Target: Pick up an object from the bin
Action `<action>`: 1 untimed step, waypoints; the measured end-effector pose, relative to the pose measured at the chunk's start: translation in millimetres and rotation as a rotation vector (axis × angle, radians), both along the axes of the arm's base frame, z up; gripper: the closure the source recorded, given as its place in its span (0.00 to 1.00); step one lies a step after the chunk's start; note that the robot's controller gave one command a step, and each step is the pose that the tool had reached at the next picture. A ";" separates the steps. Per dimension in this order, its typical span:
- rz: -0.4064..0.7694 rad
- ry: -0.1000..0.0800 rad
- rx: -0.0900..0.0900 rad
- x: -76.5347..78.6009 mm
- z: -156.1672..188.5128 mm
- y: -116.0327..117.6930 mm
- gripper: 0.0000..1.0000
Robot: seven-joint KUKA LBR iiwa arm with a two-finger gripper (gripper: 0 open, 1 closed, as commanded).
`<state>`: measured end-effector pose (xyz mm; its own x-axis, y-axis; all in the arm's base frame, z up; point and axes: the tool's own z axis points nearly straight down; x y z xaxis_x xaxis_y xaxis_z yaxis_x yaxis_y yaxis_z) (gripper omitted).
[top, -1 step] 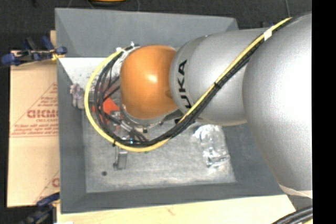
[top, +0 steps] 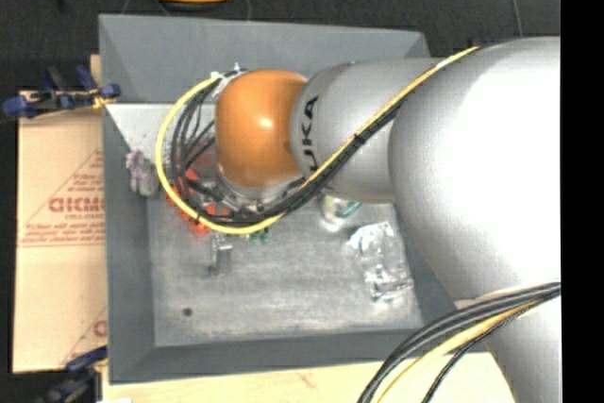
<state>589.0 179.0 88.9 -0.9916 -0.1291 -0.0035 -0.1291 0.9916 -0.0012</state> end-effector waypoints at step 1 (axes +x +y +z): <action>-0.012 -0.006 0.004 56.2 -15.7 2.9 0.00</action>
Offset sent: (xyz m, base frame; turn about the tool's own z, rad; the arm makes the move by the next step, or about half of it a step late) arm 0.0521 0.0033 -0.0189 0.0095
